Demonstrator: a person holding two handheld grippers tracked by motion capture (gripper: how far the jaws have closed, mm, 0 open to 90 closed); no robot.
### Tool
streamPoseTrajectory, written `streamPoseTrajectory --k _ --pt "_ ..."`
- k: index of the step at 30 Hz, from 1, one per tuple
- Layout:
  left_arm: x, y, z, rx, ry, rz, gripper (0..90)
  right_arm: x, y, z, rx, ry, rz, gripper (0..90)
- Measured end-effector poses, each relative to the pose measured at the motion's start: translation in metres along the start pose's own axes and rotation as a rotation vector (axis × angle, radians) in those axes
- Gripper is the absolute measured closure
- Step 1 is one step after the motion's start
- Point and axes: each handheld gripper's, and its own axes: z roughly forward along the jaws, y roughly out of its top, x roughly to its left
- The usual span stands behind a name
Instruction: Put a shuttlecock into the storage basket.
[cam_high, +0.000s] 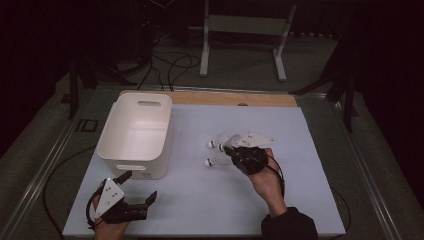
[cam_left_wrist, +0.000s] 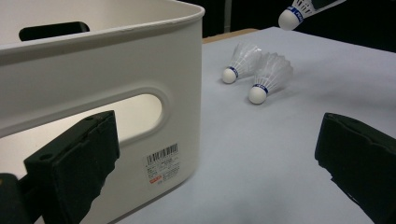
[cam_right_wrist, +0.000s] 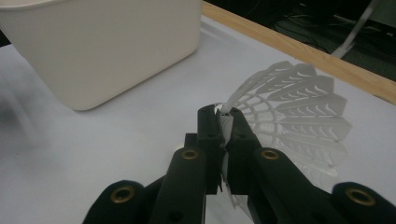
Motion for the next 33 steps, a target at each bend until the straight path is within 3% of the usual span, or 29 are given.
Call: streamPoseTrajectory --k 33 --pt "0.000 0.000 0.000 -0.001 -0.001 0.001 0.4 0.011 0.014 0.006 -0.027 0.042 -0.009 86.8"
